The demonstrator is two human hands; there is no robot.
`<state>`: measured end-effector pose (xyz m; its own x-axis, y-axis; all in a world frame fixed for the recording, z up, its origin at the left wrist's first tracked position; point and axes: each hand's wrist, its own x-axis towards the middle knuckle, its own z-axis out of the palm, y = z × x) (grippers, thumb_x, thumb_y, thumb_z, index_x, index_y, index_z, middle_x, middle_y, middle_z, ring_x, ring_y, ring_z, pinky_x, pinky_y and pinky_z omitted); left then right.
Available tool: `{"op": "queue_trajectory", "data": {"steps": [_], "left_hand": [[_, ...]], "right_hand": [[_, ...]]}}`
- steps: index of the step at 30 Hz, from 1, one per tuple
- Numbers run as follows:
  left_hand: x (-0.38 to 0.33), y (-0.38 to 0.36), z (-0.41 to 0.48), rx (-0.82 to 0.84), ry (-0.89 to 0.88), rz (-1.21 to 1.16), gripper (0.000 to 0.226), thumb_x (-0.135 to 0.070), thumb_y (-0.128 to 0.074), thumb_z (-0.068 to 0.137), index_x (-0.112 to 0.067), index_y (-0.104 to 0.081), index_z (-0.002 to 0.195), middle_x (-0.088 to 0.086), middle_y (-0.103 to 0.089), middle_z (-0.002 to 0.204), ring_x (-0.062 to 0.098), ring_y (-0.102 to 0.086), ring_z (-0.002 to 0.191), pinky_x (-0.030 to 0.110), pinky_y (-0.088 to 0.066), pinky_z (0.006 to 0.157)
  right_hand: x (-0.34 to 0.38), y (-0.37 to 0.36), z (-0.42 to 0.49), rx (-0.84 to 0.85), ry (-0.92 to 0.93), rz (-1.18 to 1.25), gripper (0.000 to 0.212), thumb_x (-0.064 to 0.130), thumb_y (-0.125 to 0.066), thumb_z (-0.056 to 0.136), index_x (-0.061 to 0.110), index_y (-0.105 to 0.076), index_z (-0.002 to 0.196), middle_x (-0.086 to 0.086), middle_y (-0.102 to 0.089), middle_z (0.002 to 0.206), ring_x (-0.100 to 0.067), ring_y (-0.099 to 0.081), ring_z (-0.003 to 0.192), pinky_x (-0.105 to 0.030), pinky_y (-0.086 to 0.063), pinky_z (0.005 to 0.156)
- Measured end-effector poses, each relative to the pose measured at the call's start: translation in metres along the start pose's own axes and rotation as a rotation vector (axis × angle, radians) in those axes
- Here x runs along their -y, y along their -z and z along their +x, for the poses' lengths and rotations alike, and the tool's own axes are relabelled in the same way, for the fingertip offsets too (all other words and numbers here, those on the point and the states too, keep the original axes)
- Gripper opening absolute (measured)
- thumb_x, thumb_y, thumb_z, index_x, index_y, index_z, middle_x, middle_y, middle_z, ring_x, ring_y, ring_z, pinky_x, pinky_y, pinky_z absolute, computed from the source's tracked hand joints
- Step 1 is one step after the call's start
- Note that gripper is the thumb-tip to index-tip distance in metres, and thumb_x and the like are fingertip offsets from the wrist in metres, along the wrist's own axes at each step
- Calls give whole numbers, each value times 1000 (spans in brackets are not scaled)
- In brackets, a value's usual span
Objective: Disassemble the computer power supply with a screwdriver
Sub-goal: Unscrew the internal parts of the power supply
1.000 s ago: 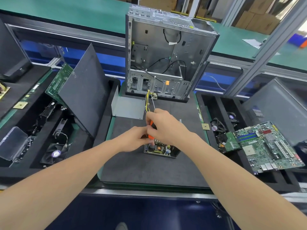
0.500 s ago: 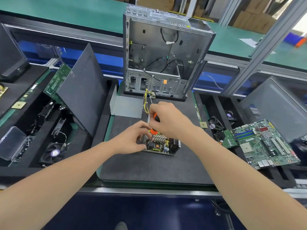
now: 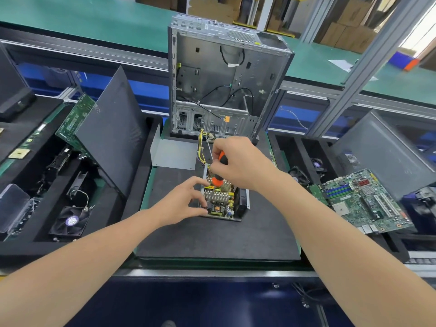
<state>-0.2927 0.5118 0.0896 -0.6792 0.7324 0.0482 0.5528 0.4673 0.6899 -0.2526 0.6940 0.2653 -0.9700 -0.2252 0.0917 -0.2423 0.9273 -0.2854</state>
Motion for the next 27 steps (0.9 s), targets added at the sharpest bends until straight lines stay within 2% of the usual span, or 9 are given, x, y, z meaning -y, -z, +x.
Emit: {"op": "queue_trajectory", "data": {"steps": [3,6,8,10,12,14,16,19,27], "left_hand": [[-3,7,2,-4,-21,30,9,-39,-78,93,-32,-73,89,-21,-45,141,-3,-54,96,19,-41,84],[-1,26,9,-245,-22,-11,13,-30,-81,91,-34,-69,86,-15,-60,122,5,-56,77,9,-40,74],[10,40,11,-432,58,-42,17,-22,-82,89,-33,-69,86,-11,-64,107,10,-56,69,9,-41,73],[27,47,10,-498,167,-12,17,-20,-83,87,-31,-70,84,-11,-62,97,10,-54,63,16,-44,77],[46,44,7,-464,276,42,16,-20,-85,86,-29,-72,83,-14,-57,91,5,-52,68,30,-47,85],[60,35,4,-402,363,58,14,-21,-85,85,-28,-74,85,-9,-58,93,8,-52,77,36,-47,90],[68,23,4,-349,410,53,15,-21,-86,84,-29,-74,85,-2,-62,99,14,-58,87,34,-48,92],[75,9,8,-322,440,23,15,-20,-87,83,-29,-75,87,-1,-63,99,17,-62,96,30,-46,91],[78,1,21,-336,504,-28,11,-29,-88,83,-29,-79,91,-3,-60,103,16,-63,96,36,-52,94]], "right_hand": [[-1,4,-2,6,-24,-24,6,23,-60,91,17,-59,90,-2,-59,91,-23,-55,88,-42,-53,80],[-2,7,-2,-17,-34,-34,6,23,-60,91,17,-61,91,-1,-59,91,-22,-55,89,-40,-53,80],[-2,8,-3,-18,-36,-32,6,22,-60,91,17,-61,91,-1,-59,90,-21,-55,89,-40,-53,79],[-2,7,-2,-11,-43,-21,5,22,-60,91,18,-60,90,-1,-59,90,-21,-56,89,-40,-54,79],[-2,5,-2,-4,-54,-8,5,22,-60,91,19,-59,88,-1,-59,91,-21,-57,88,-41,-55,79],[-3,3,-2,7,-63,-4,5,23,-60,91,19,-59,89,0,-59,90,-22,-57,87,-42,-55,79],[-5,0,-3,15,-72,-2,5,24,-59,91,20,-58,89,0,-58,89,-23,-57,87,-42,-54,80],[-8,-3,-5,22,-84,-3,8,27,-59,92,19,-60,90,2,-58,89,-21,-56,87,-42,-54,78],[-13,-8,-9,40,-137,6,6,26,-59,93,20,-59,91,0,-58,93,-22,-57,90,-45,-56,79]]}}
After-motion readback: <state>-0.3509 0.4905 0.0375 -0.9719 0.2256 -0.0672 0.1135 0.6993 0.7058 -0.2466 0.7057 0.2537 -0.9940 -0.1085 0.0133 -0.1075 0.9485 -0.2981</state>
